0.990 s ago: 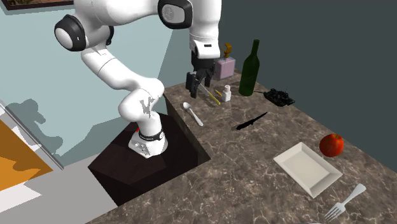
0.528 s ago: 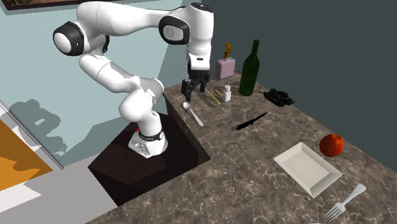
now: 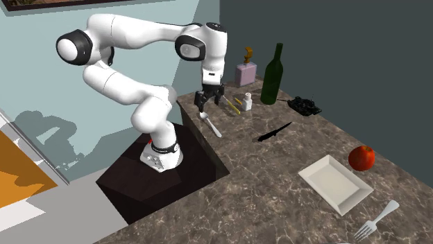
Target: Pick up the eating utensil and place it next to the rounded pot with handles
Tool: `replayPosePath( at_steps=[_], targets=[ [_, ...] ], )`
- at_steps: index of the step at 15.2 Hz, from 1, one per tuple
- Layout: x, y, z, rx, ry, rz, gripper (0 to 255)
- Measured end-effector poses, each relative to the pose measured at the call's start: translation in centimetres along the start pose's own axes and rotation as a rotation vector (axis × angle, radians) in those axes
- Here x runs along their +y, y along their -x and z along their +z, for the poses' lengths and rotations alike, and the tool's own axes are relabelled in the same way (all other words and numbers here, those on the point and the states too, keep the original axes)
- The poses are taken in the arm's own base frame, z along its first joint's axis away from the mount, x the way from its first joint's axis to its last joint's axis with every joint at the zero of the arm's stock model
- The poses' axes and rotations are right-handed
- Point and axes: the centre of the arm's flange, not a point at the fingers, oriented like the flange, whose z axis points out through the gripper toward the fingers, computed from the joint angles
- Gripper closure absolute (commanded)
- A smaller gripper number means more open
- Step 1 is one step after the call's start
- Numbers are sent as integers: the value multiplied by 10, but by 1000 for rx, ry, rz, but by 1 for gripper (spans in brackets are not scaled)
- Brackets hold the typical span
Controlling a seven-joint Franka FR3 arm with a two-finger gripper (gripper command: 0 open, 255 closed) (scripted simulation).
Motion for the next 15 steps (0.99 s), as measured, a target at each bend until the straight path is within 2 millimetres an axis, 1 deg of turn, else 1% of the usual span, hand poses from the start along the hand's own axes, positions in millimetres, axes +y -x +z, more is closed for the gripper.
replayPosePath(
  at_steps=[2,5,6,8,11,15],
  targets=[
    [-11,13,20,-7,2,28,0],
    [-31,39,45,-17,7,68,0],
    [-36,43,53,-21,8,81,0],
    [-39,48,66,-24,8,92,0],
    [-41,50,84,-25,8,96,0],
    [-40,50,101,-25,8,97,0]
  ],
)
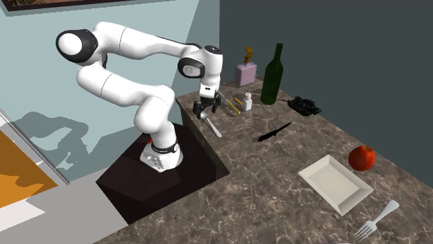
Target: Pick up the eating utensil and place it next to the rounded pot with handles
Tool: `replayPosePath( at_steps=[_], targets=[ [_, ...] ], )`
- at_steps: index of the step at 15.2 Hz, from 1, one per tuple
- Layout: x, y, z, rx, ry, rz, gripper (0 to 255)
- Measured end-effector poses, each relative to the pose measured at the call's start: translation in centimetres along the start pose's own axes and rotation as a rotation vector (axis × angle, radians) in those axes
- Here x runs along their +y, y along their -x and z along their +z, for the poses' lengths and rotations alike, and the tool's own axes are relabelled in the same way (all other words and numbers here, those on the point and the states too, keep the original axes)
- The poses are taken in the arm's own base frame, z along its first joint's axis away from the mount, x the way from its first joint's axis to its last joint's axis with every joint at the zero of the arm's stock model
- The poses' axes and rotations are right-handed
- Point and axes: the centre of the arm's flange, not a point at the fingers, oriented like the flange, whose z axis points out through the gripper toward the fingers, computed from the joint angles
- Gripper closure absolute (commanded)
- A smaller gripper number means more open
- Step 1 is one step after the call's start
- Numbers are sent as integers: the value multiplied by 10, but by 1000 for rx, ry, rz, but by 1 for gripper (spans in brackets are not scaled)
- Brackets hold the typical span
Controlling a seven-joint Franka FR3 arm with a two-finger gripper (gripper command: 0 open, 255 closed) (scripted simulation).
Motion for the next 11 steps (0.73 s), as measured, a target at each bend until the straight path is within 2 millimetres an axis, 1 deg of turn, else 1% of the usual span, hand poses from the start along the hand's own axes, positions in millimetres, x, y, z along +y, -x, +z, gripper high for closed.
replayPosePath(
  at_steps=[5,6,11],
  targets=[
    [0,0,3,0,0,0,0],
    [0,0,3,0,0,0,255],
    [0,0,3,0,0,0,255]
  ],
)
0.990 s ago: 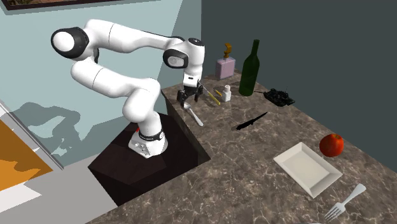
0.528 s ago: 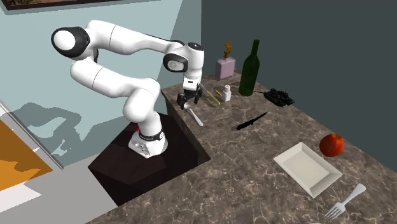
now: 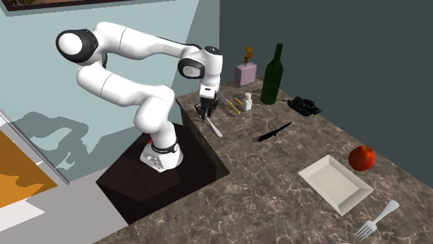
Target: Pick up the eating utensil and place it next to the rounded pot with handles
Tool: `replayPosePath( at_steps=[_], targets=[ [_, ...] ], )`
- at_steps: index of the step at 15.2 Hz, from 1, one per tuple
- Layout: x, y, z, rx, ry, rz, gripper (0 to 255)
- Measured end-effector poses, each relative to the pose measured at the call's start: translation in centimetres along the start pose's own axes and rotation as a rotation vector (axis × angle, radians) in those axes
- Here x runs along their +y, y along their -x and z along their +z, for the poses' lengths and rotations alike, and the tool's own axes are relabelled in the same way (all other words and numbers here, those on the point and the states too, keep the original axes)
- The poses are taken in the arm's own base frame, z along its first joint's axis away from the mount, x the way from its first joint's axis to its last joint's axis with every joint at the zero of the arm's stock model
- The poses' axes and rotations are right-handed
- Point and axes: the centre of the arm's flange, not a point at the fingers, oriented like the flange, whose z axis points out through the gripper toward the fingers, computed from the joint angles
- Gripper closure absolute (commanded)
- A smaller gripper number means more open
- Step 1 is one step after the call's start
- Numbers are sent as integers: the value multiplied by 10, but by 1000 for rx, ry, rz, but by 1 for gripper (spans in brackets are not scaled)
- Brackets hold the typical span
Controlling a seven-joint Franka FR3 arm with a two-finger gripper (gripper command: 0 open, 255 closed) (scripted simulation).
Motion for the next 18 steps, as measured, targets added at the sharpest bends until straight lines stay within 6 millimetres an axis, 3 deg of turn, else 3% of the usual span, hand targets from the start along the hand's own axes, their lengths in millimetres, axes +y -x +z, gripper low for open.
replayPosePath(
  at_steps=[6,18],
  targets=[
    [0,1,-3,0,0,0,255],
    [7,6,-63,0,-1,0,255]
  ],
)
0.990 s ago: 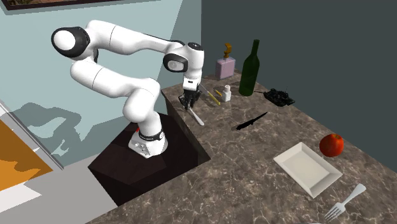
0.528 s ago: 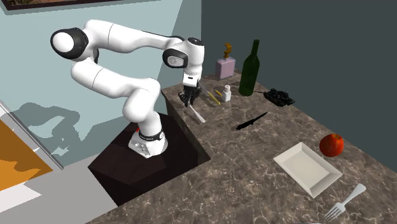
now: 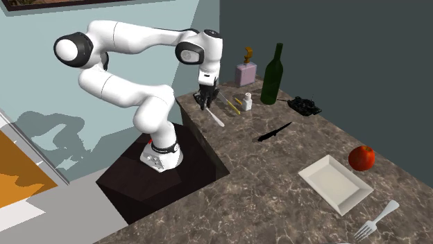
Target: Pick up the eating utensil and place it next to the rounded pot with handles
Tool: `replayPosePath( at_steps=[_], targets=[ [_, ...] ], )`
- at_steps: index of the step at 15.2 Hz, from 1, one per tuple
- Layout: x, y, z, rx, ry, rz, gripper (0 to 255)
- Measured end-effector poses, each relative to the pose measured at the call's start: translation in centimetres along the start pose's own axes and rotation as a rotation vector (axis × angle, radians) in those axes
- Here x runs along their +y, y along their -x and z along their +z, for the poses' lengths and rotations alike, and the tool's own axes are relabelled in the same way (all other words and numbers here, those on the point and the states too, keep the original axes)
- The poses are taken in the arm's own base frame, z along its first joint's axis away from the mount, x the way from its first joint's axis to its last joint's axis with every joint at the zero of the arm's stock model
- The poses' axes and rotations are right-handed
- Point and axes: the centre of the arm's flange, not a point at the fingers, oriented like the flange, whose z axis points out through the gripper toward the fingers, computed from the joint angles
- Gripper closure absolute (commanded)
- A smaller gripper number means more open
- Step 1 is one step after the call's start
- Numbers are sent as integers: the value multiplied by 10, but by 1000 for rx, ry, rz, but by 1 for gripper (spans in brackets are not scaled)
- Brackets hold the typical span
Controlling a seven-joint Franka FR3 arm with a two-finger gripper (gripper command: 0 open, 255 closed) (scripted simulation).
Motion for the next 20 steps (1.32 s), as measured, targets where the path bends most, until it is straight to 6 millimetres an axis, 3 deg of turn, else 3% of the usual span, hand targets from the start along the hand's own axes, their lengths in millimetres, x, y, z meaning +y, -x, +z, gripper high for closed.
replayPosePath(
  at_steps=[20],
  targets=[
    [7,9,-105,0,0,0,255]
  ],
)
